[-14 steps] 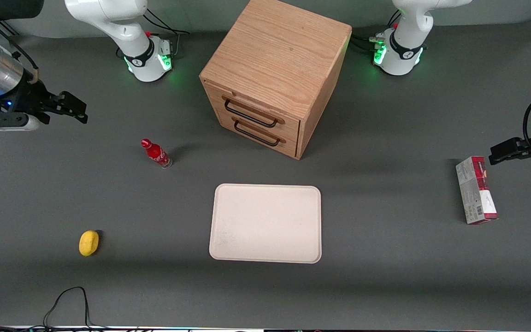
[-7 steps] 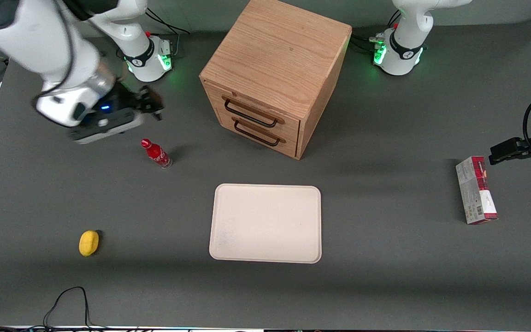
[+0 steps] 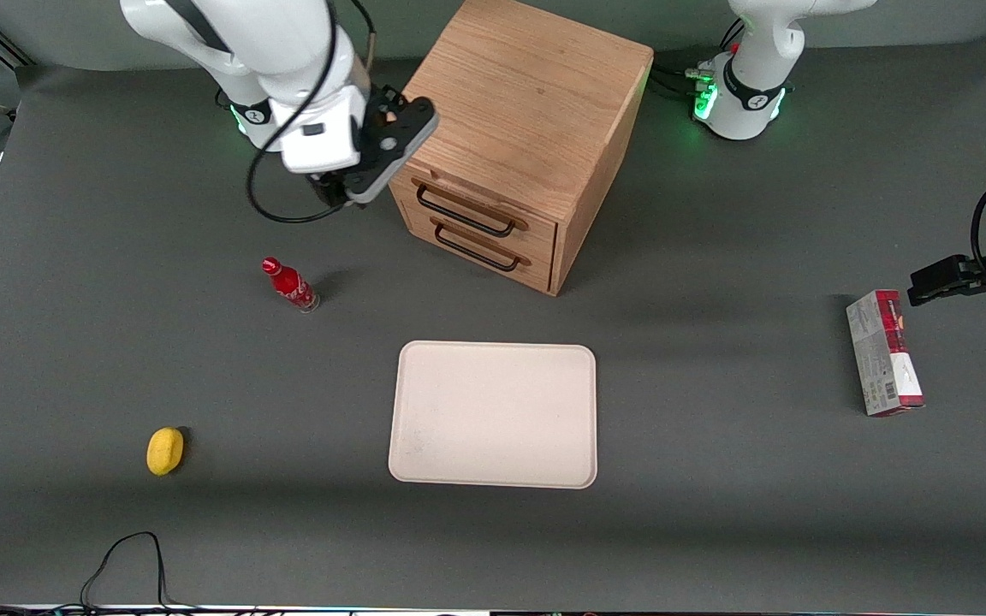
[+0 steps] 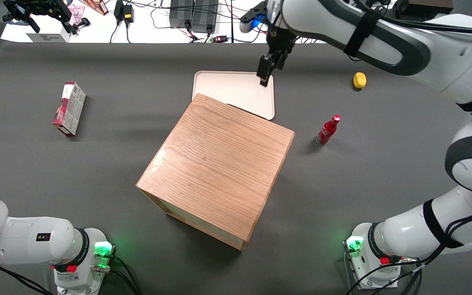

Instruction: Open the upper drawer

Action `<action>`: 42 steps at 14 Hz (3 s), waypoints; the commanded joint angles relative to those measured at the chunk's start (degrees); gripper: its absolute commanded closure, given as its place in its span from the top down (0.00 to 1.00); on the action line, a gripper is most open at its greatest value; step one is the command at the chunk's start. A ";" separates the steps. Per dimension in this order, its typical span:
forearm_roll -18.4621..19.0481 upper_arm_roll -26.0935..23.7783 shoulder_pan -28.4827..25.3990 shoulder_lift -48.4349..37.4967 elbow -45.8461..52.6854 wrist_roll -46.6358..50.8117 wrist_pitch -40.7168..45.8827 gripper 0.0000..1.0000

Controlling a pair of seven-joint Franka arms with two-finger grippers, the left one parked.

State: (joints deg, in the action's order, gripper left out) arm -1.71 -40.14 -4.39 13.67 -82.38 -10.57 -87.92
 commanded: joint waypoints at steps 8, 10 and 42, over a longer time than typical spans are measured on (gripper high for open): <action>-1.10 -1.61 0.34 12.96 -3.48 -9.38 -8.49 1.00; 1.00 -1.70 0.26 13.48 -5.06 -9.38 -9.90 1.00; 8.65 14.91 -0.01 24.65 14.00 -26.17 -15.36 1.00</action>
State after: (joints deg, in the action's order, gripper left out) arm 5.79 -25.63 -3.60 37.26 -71.49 -36.43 -103.67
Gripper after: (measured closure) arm 0.000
